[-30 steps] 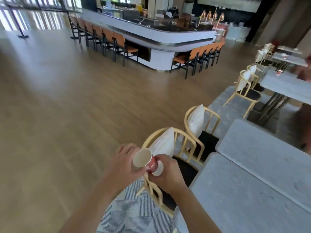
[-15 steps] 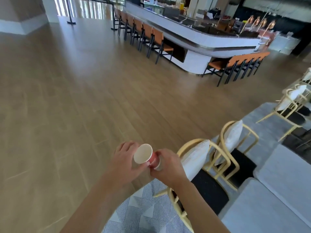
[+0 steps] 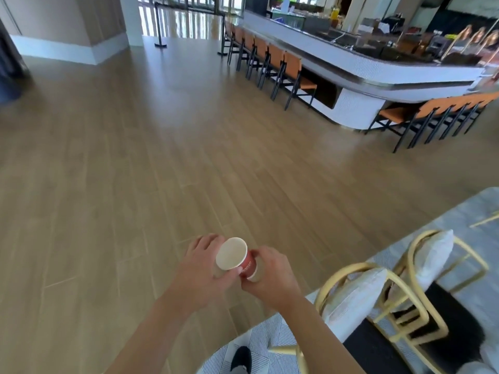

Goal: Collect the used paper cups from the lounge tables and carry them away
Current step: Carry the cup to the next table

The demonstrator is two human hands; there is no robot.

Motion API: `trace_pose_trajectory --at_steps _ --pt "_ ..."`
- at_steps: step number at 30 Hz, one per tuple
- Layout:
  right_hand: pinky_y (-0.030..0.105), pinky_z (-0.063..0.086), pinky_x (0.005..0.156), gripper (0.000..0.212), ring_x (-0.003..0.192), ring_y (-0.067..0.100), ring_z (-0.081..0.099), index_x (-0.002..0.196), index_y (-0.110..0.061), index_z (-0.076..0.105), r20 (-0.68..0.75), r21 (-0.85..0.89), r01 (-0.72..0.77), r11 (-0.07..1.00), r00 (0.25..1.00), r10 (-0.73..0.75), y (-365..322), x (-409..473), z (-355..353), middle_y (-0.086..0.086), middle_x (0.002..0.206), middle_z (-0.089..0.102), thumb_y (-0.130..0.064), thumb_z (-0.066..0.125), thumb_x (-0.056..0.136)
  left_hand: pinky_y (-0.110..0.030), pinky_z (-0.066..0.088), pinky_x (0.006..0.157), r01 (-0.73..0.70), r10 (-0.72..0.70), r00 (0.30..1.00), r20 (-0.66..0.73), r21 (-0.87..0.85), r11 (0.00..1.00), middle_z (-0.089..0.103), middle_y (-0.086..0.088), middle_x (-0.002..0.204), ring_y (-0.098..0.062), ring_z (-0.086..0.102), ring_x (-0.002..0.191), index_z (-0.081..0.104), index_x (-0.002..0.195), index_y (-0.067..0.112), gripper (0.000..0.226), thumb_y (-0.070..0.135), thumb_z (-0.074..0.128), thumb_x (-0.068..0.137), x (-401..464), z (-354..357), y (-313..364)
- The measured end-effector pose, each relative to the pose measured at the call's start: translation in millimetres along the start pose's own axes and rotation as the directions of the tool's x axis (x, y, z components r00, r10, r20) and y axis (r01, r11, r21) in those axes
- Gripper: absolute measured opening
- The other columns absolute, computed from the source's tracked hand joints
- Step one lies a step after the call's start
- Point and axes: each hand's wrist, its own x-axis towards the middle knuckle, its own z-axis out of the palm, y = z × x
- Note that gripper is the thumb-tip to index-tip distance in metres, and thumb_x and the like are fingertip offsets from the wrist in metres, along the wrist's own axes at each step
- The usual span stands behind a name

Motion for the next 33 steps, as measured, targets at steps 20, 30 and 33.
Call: trace_pose_trajectory --at_steps 20,30,33 --pt "0.028 0.051 0.091 0.047 0.097 0.005 0.064 0.109 -0.026 0.072 -0.132 0.186 -0.046 0.981 0.989 0.071 103.9 258.1 -59.2 -0.019 0.102 0.069 -0.044 0.079 0.067 -0.034 0.051 0.095 -0.091 0.091 0.996 0.009 -0.062 0.994 0.053 0.025 0.127 -0.009 0.050 0.121 0.054 0.138 0.035 0.067 0.067 0.063 0.080 303.5 40.2 -2.0" --pt "0.025 0.050 0.092 0.046 0.103 0.011 0.064 0.113 -0.023 0.073 -0.281 0.141 -0.187 0.972 0.934 0.221 100.3 386.9 -61.8 -0.012 0.109 0.073 -0.034 0.086 0.070 -0.037 0.050 0.099 -0.252 0.275 0.958 0.083 -0.215 0.943 0.058 0.018 0.127 -0.014 0.052 0.122 0.060 0.136 0.032 0.063 0.062 0.066 0.081 466.0 29.0 -50.0" --pt "0.034 0.051 0.090 0.043 0.099 0.017 0.066 0.109 -0.018 0.074 -0.325 0.112 -0.213 0.971 0.915 0.239 86.1 429.5 -68.3 -0.007 0.104 0.073 -0.030 0.087 0.070 -0.039 0.050 0.100 -0.299 0.325 0.942 0.078 -0.240 0.924 0.059 0.017 0.127 -0.015 0.053 0.120 0.062 0.134 0.031 0.060 0.060 0.068 0.081 517.1 12.8 -63.0"
